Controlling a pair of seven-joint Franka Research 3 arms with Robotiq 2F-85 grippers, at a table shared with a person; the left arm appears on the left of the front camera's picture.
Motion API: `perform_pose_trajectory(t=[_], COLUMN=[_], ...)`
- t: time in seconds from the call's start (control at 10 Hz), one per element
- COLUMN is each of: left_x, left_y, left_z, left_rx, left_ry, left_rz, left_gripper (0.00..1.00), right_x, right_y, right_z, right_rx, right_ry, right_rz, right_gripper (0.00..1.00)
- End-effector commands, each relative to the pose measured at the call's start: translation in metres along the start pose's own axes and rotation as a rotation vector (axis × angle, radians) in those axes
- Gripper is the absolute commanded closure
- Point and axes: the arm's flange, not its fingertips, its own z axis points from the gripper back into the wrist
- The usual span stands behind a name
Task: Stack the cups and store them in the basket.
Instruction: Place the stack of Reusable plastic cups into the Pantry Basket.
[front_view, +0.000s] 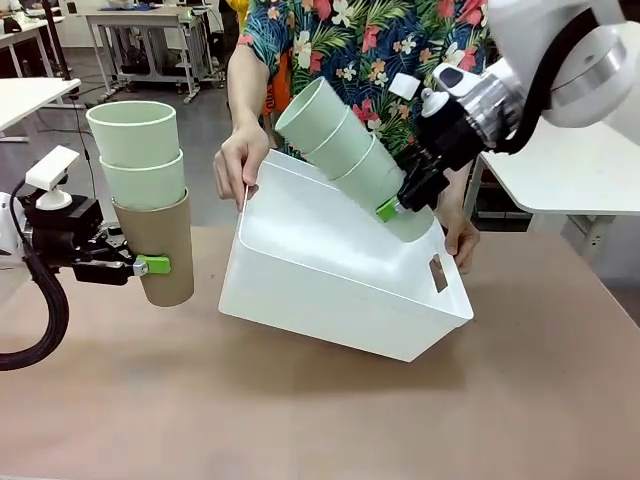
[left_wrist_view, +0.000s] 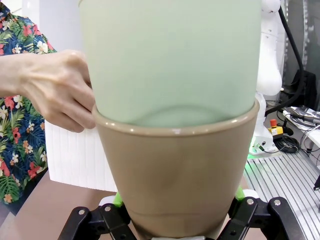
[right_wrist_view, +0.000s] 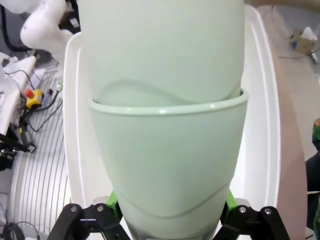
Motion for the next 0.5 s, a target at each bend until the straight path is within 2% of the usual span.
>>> perform_pose_trajectory(t=[0.0, 0.2, 0.3, 0.4], left_x=[0.005, 0.005, 0.005, 0.005], left_y=[-0.001, -0.001, -0.001, -0.001], left_z=[0.0, 0.0, 0.0, 0.0], left_rx=[0.0, 0.0, 0.0, 0.0], left_ry=[-0.009, -0.009, -0.009, -0.009], left_rz=[-0.009, -0.009, -0.009, -0.009], left_gripper=[0.15, 0.15, 0.15, 0.15], right_x=[0.007, 0.001, -0.006, 0.0], right_y=[0.004, 0.009, 0.017, 0.007], right_z=[-0.015, -0.034, -0.028, -0.029], right_rx=[-0.031, -0.03, -0.035, -0.001], right_ry=[0.068, 0.098, 0.01, 0.071], right_rz=[-0.03, -0.044, -0.046, -0.007], right_gripper=[0.16, 0.16, 0.16, 0.16])
